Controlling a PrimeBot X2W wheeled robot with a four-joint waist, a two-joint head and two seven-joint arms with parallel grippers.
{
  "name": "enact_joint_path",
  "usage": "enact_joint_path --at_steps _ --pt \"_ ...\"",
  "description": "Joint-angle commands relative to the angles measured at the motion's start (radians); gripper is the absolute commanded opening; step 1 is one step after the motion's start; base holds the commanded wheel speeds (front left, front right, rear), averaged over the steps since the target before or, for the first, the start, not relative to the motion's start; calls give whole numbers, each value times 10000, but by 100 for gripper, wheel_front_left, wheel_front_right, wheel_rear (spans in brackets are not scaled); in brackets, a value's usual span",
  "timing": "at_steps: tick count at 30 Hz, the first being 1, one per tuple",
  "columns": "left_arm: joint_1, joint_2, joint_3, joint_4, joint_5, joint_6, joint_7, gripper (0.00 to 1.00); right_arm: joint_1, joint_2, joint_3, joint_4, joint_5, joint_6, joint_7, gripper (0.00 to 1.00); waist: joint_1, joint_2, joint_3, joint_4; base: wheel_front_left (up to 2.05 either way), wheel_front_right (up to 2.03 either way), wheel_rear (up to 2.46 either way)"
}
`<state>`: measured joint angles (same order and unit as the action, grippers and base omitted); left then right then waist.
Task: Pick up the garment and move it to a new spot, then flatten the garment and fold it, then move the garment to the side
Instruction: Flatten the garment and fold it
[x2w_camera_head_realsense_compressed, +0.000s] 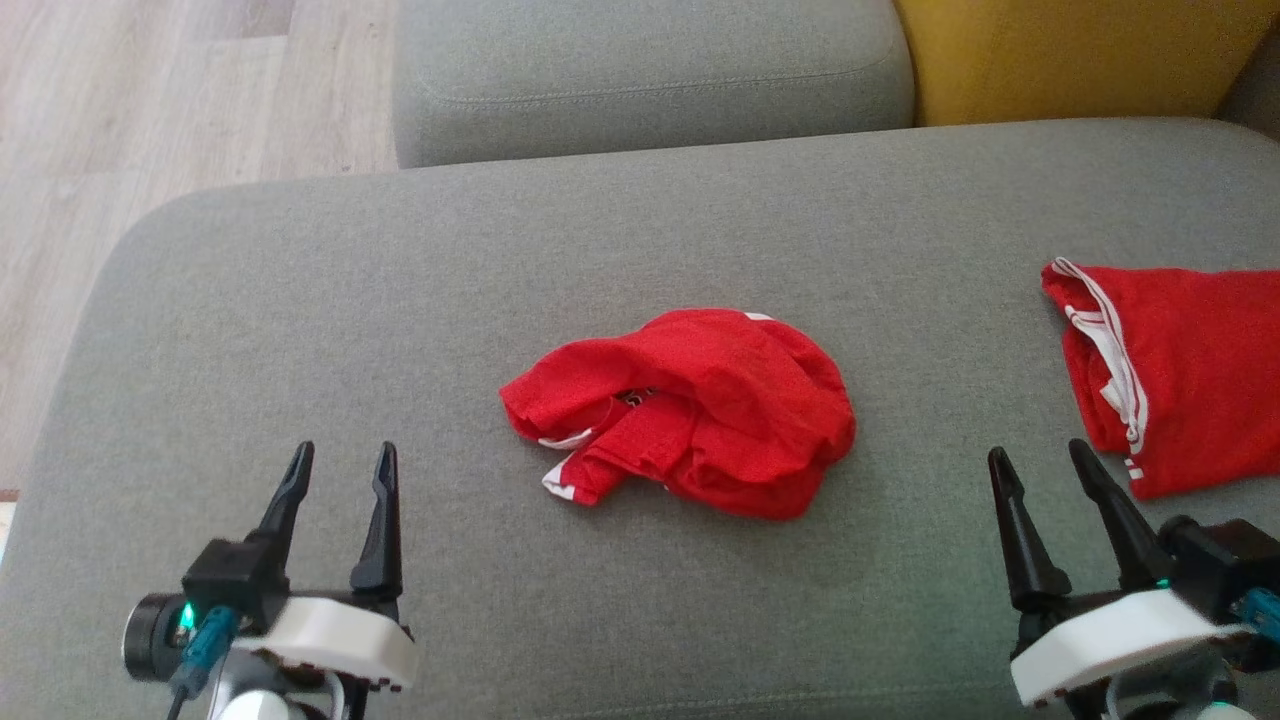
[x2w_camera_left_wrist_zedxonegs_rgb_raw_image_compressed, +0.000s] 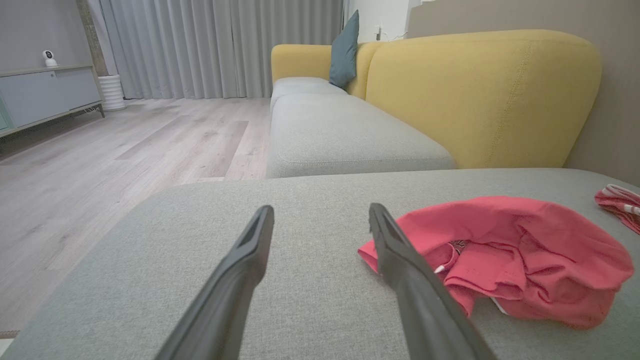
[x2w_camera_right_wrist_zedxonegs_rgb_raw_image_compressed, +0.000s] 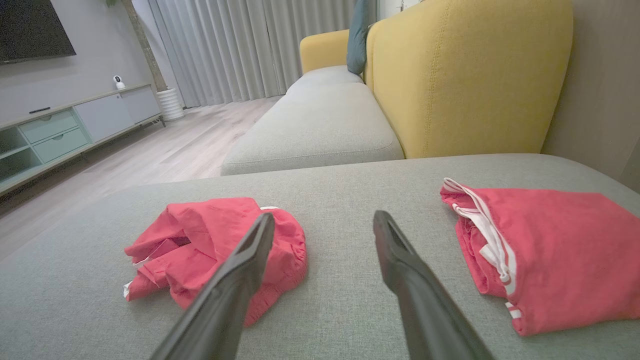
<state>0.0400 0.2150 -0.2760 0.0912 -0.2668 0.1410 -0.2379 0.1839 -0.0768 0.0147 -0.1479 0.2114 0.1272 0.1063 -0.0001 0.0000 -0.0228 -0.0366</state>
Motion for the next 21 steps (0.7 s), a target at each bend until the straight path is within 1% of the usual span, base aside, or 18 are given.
enact_joint_path --at_steps 1,8,11,15,21 --pt "-336 185 373 -346 -40 75 -32 100 -244 -119 190 -357 58 35 -13 100 1 0 0 4 0 0 0" --pt "-432 228 275 -332 -9 85 -15 100 -262 -82 228 -391 78 35 14 100 1 0 83 21 0 0 0" --pt "-600 215 47 -370 91 0 99 100 -292 -75 241 -428 80 35 34 100 1 0 192 17 0 0 0" --pt "-1085 42 -546 -349 218 -334 467 100 -403 -67 270 -517 99 35 48 100 1 0 562 -19 0 0 0" --pt "-2239 -521 -1483 200 212 -966 1337 100 -797 -128 414 -569 147 35 -23 100 1 0 1402 -246 0 0 0"
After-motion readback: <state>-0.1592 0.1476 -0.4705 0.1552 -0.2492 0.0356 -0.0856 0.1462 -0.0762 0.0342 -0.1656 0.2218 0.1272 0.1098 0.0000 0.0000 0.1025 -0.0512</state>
